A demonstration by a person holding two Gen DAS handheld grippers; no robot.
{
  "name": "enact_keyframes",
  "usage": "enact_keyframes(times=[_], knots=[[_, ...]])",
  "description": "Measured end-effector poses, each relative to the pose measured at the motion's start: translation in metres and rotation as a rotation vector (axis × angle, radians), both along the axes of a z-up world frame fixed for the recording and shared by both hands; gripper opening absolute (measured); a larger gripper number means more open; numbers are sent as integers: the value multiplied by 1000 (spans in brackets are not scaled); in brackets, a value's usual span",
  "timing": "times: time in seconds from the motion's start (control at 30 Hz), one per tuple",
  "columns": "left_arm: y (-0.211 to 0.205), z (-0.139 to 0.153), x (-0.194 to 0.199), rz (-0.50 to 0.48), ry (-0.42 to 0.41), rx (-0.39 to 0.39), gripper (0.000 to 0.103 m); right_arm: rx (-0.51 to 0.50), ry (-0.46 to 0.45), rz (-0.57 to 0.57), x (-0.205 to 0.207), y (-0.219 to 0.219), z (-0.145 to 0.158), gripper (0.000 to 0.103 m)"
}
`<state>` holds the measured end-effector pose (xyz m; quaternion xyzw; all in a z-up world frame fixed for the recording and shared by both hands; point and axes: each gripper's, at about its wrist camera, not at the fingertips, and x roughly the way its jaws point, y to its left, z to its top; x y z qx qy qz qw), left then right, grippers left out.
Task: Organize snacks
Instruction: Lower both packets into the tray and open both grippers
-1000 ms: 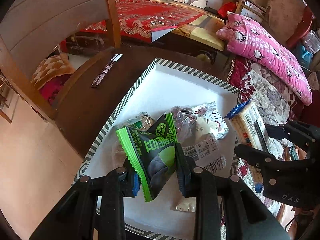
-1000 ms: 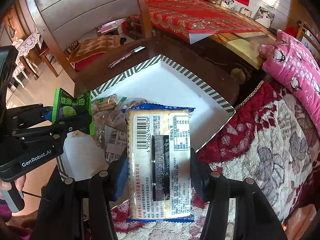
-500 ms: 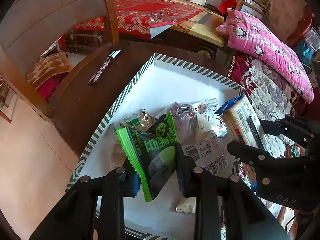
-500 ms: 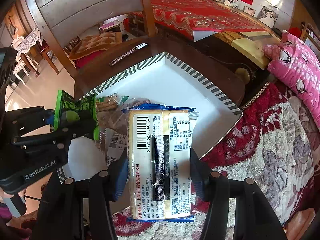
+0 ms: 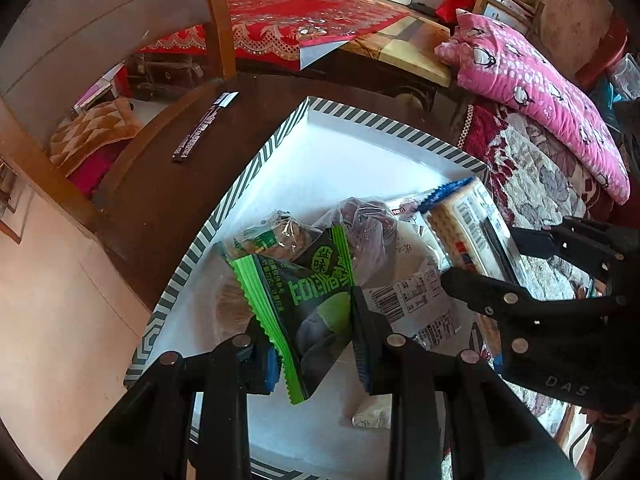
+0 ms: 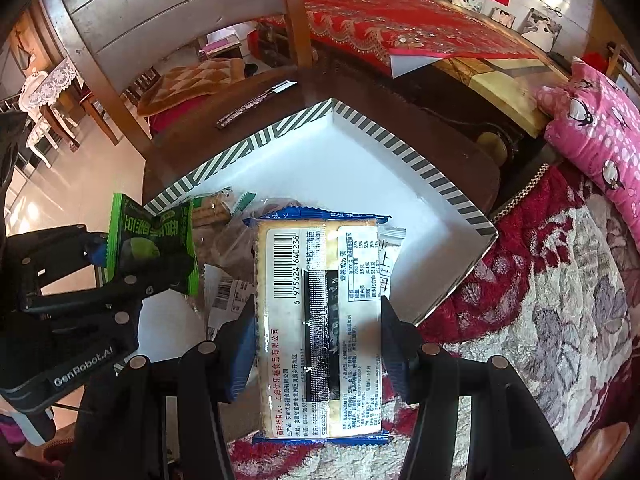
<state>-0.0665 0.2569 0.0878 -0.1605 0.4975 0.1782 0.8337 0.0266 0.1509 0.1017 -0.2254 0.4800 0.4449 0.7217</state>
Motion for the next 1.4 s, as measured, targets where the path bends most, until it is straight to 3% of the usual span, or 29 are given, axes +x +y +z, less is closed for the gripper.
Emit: enact_keyframes(times=[0.83,0.93,1.0,1.07,1.4], knots=[[6,-14,3,13,38,-11,29,1,110,-31,23,58,-33,59],[6,-15,2,23,39,-13,33,24,127,-54,25,52,-30,62],[5,-15,2,24,41,-15,41,35,142,-71,25,45,-27,66],[3,-14,2,28,43,-15,56,52,152,-79,24,37,-23,70],[-6,-3,-11,45,43,39,68,80,119,-102,17,3,-3,71]])
